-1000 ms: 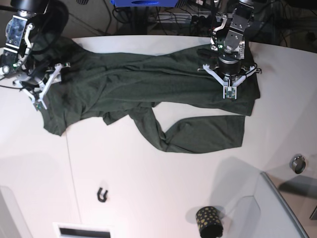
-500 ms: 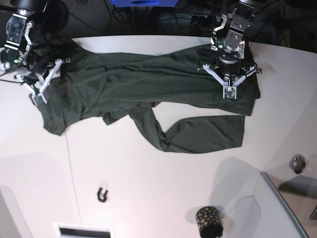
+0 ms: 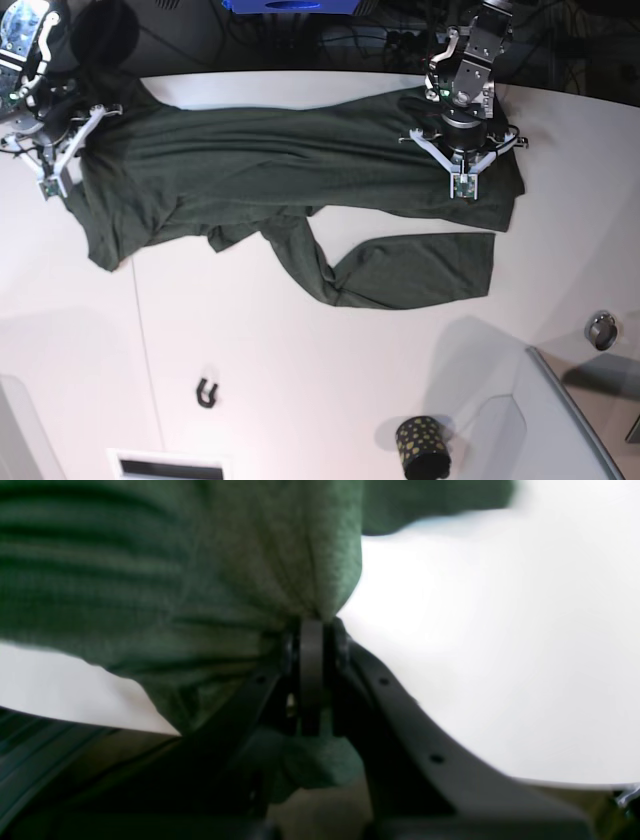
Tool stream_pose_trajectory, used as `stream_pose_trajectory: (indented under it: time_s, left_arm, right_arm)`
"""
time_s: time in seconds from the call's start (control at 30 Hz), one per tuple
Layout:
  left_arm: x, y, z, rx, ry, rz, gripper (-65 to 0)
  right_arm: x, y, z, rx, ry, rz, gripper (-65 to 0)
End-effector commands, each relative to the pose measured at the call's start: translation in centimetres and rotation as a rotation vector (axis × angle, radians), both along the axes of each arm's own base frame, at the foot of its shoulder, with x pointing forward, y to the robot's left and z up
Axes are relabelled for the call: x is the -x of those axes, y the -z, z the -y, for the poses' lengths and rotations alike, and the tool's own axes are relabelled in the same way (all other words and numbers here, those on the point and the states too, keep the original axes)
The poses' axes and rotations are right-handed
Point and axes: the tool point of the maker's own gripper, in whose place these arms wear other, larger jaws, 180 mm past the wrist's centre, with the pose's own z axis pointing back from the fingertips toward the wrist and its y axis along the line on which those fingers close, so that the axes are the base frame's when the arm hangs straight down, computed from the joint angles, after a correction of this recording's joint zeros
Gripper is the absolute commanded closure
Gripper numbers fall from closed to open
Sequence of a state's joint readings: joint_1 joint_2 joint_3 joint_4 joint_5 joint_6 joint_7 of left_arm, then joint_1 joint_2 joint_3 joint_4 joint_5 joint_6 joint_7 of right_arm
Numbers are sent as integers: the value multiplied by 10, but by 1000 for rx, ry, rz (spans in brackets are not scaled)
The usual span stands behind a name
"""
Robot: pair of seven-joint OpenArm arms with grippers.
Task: Layout the t-shirt on the table in an organized manner, then fold the t-shirt properly
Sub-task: 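Pull the grasped fabric with the right gripper away from the left gripper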
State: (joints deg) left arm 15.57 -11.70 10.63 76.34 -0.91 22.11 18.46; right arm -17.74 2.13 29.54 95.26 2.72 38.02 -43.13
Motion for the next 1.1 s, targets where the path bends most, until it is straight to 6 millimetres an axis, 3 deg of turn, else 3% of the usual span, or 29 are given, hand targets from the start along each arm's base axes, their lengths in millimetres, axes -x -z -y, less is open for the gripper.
stream_pose_trajectory:
  time_s: [0.0, 0.1, 0.2, 0.43, 0.63, 0.7, 0.77, 0.83, 0.9, 1.0, 1.07]
  left_arm:
    - [9, 7, 1, 21, -9, -45, 0]
    - [9, 6, 1, 21, -11, -44, 0]
    - [8, 6, 1, 21, -9, -43, 0]
    - [6, 5, 1, 21, -11, -38, 0]
    - [6, 5, 1, 21, -10, -37, 0]
    - [6, 5, 1, 21, -10, -37, 0]
    - [6, 5, 1, 21, -10, -37, 0]
    - [5, 5, 0, 20, -11, -36, 0]
    - [5, 5, 0, 20, -11, -36, 0]
    - [5, 5, 0, 20, -11, -35, 0]
    - [5, 5, 0, 20, -11, -35, 0]
  right_arm:
    - [-6, -17, 9, 30, 6, 48, -6]
    - [4, -28, 15, 62, 23, 39, -6]
    - [13, -23, 14, 57, 23, 16, -6]
    - [27, 12, 15, 10, 68, -159, -6]
    - [26, -7, 21, 60, 98, -123, -9]
    - [23, -16, 25, 83, 118, -101, -47]
    - [22, -23, 27, 99, 122, -98, -152]
    - [17, -33, 28, 116, 120, -66, -309]
    - [4, -45, 28, 127, 111, -4, -411]
    - [-39, -66, 23, 123, 75, 127, -407]
    - [-71, -64, 21, 124, 7, 139, -407]
